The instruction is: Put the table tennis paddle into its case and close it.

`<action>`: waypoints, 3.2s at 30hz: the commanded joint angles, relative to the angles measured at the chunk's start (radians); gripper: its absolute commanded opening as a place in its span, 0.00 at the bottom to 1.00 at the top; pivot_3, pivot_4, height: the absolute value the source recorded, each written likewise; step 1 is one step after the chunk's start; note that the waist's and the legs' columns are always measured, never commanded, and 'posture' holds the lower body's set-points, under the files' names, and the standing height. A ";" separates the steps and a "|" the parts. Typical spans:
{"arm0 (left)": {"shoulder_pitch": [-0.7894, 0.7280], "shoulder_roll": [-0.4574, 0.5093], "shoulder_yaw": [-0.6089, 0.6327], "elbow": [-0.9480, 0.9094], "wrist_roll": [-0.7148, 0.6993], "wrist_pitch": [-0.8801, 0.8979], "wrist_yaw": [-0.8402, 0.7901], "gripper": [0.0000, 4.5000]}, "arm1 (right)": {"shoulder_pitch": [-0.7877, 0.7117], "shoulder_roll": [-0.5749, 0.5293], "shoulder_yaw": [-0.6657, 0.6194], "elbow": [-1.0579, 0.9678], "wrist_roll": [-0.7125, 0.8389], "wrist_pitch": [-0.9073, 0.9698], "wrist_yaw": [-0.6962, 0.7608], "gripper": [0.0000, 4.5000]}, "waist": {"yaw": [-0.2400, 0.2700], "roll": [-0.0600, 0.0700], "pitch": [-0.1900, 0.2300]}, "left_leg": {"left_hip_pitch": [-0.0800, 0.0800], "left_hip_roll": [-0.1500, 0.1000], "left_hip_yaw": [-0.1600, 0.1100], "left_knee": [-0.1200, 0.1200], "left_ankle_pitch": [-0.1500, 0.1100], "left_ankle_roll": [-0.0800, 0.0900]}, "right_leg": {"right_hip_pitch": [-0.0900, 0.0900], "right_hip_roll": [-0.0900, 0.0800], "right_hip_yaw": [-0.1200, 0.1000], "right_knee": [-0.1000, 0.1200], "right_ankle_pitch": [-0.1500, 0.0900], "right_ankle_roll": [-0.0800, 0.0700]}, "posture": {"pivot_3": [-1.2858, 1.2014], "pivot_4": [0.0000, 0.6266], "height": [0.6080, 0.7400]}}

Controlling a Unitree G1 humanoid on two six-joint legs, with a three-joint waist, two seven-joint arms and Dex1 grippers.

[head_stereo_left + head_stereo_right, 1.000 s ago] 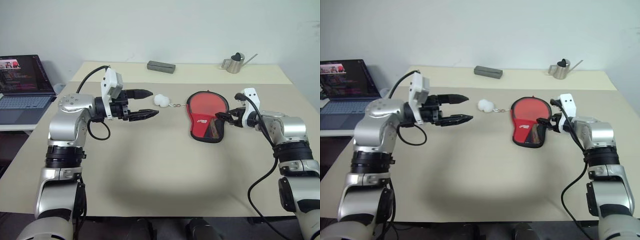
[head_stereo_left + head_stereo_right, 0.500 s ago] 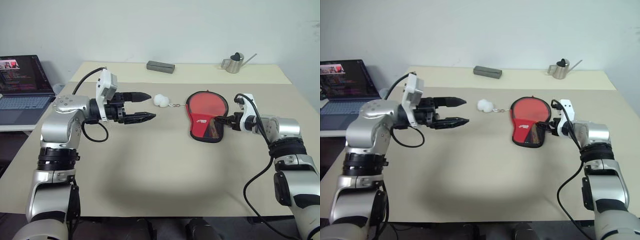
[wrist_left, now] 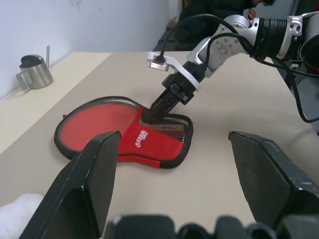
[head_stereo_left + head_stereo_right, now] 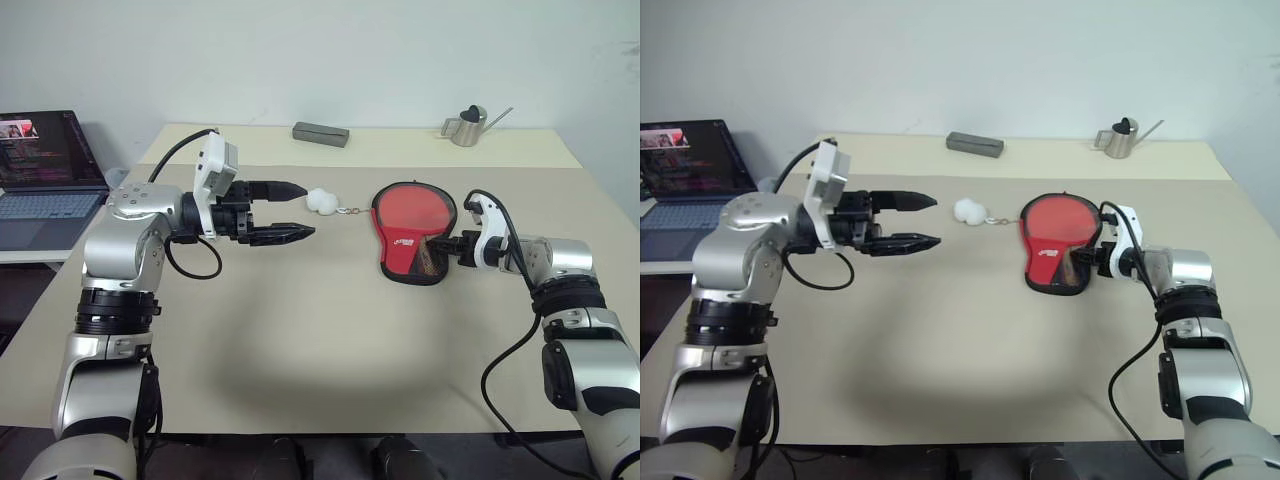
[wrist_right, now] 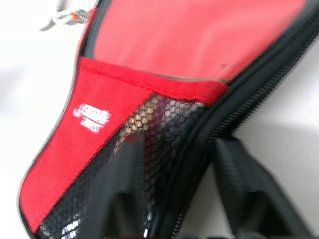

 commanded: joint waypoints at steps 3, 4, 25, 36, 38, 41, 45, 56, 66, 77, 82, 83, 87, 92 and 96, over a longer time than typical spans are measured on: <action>0.001 0.031 0.005 -0.018 -0.009 -0.021 -0.018 0.84 | 0.013 0.021 -0.036 -0.051 0.026 0.091 -0.024 0.02 | -0.001 0.000 0.000 | 0.000 0.000 0.000 0.000 0.000 0.000 | 0.000 0.000 0.000 0.000 0.000 0.000 | 0.52 0.24 1.00; 0.009 0.035 0.004 -0.023 -0.008 -0.022 -0.020 0.84 | 0.020 0.026 -0.044 -0.067 0.032 0.110 -0.030 0.01 | -0.001 0.000 0.000 | 0.000 0.000 0.000 0.000 0.000 0.000 | 0.000 0.000 0.000 0.000 0.000 0.000 | 0.52 0.24 1.00; 0.119 0.109 -0.021 -0.132 -0.017 -0.030 -0.051 0.84 | 0.132 0.019 -0.070 -0.400 0.093 0.349 -0.058 0.01 | 0.000 0.000 0.000 | 0.000 0.000 0.000 -0.001 0.000 0.000 | 0.000 0.000 0.000 0.000 0.000 0.000 | 0.52 0.24 1.00; 0.118 0.103 -0.020 -0.131 -0.021 -0.021 -0.031 0.84 | 0.054 0.029 -0.069 -0.266 0.038 0.180 -0.089 0.18 | -0.001 0.000 0.000 | 0.000 0.000 0.000 -0.001 0.000 0.000 | -0.001 0.000 0.001 0.000 0.000 0.000 | 0.52 0.24 1.00; 0.119 0.103 -0.020 -0.132 -0.022 -0.020 -0.027 0.84 | 0.054 0.024 -0.060 -0.264 0.035 0.179 -0.084 0.31 | -0.001 0.000 0.000 | 0.000 0.000 0.000 -0.001 0.000 0.000 | -0.001 0.000 0.000 0.000 0.000 0.000 | 0.52 0.24 1.00; 0.119 0.104 -0.020 -0.134 -0.024 -0.018 -0.025 0.84 | 0.053 0.020 -0.056 -0.268 0.033 0.192 -0.090 0.45 | -0.001 0.000 0.000 | 0.000 0.000 0.000 -0.001 0.000 0.000 | -0.001 0.000 0.001 0.000 0.000 0.000 | 0.52 0.24 1.00; 0.118 0.103 -0.022 -0.136 -0.026 -0.016 -0.025 0.84 | 0.048 0.020 -0.069 -0.263 0.042 0.246 -0.116 0.45 | -0.001 0.000 0.000 | 0.000 0.000 0.000 -0.001 0.000 0.000 | -0.001 0.000 0.000 0.000 0.000 0.000 | 0.52 0.24 1.00; 0.125 0.105 -0.024 -0.156 -0.030 -0.002 -0.019 0.84 | 0.045 0.049 -0.179 -0.198 0.066 0.311 -0.209 0.45 | 0.000 0.000 0.000 | 0.000 0.000 0.000 -0.001 0.000 0.000 | -0.001 0.000 0.000 0.000 0.000 0.000 | 0.52 0.24 1.00; 0.126 0.112 -0.022 -0.163 -0.037 0.009 -0.012 0.84 | 0.034 0.029 -0.198 -0.215 0.100 0.309 -0.196 0.71 | 0.000 0.000 0.000 | 0.000 0.000 0.000 -0.001 0.000 0.000 | 0.000 0.000 0.000 -0.001 0.000 0.000 | 0.52 0.24 1.00; 0.126 0.111 -0.023 -0.165 -0.041 0.011 -0.004 0.84 | 0.028 0.005 -0.179 -0.195 0.079 0.293 -0.200 1.00 | -0.002 0.000 0.000 | 0.000 0.000 0.000 -0.001 0.000 0.000 | -0.001 0.000 0.001 -0.001 0.000 0.000 | 0.52 0.24 1.00; 0.126 0.110 -0.023 -0.167 -0.042 0.013 -0.001 0.84 | 0.030 0.019 -0.165 -0.171 0.075 0.269 -0.195 1.00 | -0.002 0.000 0.000 | 0.000 0.000 0.000 -0.001 0.000 0.000 | 0.000 0.000 0.001 -0.001 0.000 0.000 | 0.52 0.24 1.00; 0.126 0.110 -0.022 -0.167 -0.042 0.013 0.000 0.84 | 0.029 0.021 -0.162 -0.168 0.075 0.266 -0.195 1.00 | -0.003 0.000 0.000 | 0.000 0.000 0.000 -0.001 0.000 0.000 | 0.000 0.000 0.001 -0.001 0.000 0.000 | 0.52 0.24 1.00; 0.127 0.110 -0.023 -0.169 -0.042 0.014 0.002 0.84 | 0.022 0.041 -0.152 -0.143 0.072 0.243 -0.200 1.00 | -0.007 0.000 0.000 | 0.000 0.000 0.000 -0.001 0.000 0.000 | 0.000 0.000 0.001 -0.001 0.000 0.000 | 0.52 0.24 1.00; 0.128 0.109 -0.023 -0.172 -0.044 0.015 0.001 0.84 | 0.020 0.086 -0.144 -0.119 0.068 0.226 -0.208 1.00 | -0.027 -0.003 -0.002 | 0.000 0.000 0.000 -0.001 0.000 0.000 | 0.000 0.001 0.001 0.000 0.000 0.000 | 0.52 0.24 1.00; 0.130 0.110 -0.023 -0.175 -0.046 0.016 -0.001 0.84 | 0.019 0.110 -0.141 -0.121 0.071 0.234 -0.204 1.00 | -0.035 -0.003 -0.002 | 0.001 0.001 0.000 -0.001 0.000 0.000 | 0.000 0.001 0.001 0.000 0.000 0.000 | 0.52 0.24 1.00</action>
